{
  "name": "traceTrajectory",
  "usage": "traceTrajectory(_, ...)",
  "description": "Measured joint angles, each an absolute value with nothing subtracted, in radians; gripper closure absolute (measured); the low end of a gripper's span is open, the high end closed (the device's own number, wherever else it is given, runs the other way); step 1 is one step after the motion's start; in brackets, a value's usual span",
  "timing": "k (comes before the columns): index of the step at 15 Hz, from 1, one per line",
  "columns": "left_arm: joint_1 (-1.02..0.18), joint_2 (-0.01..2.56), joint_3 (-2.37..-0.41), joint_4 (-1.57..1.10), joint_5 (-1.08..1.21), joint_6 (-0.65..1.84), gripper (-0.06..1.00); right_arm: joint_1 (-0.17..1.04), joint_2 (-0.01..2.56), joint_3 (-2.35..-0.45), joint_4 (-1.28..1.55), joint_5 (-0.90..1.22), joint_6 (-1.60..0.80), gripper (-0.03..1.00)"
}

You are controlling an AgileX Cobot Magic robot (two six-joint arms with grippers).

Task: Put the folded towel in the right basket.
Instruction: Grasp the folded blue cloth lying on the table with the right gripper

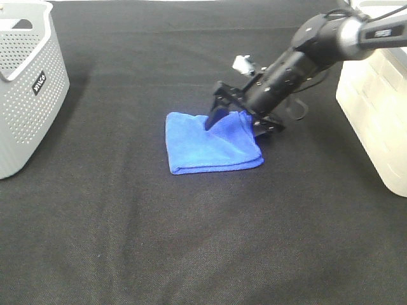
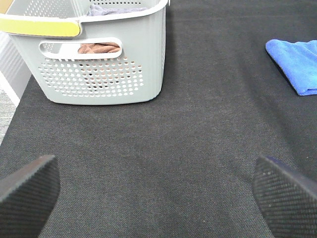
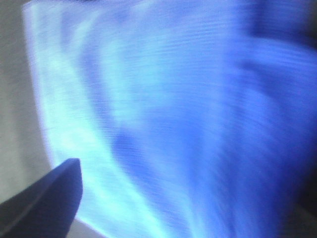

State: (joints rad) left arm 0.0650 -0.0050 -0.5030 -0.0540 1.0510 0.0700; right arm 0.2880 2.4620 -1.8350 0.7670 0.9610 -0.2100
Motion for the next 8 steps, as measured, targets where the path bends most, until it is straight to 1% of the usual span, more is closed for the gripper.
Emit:
traceTrajectory(1, 0.065, -0.005, -0.503, -0.053, 1.051, 0.07, -0.05, 0.303, 2.466, -1.835, 0.776, 0.957, -0.211, 0.19)
traceTrajectory(2, 0.065, -0.005, -0.503, -0.053, 1.051, 0.07, -0.05, 0.308, 2.468, -1.835, 0.779, 0.955, -0.212, 0.27)
traceTrajectory(3, 0.065, -0.005, -0.503, -0.053, 1.051, 0.07, -0.05, 0.308, 2.468, -1.835, 0.779, 0.955, -0.212, 0.27)
traceTrajectory(4, 0.065, -0.005, -0.503, -0.053, 1.051, 0.07, -0.05, 0.308, 2.471, -1.835, 0.776, 0.954, -0.212, 0.34)
traceTrajectory(5, 0.065, -0.005, -0.503, -0.053, 1.051, 0.07, -0.05, 0.308, 2.477, -1.835, 0.77, 0.953, -0.212, 0.46)
traceTrajectory(7, 0.065, -0.005, -0.503, -0.053, 1.051, 0.07, -0.05, 0.309, 2.484, -1.83, 0.771, 0.954, -0.212, 0.78)
traceTrajectory(8, 0.065, -0.005, -0.503, -0.053, 1.051, 0.07, -0.05, 0.309, 2.485, -1.83, 0.772, 0.955, -0.212, 0.81)
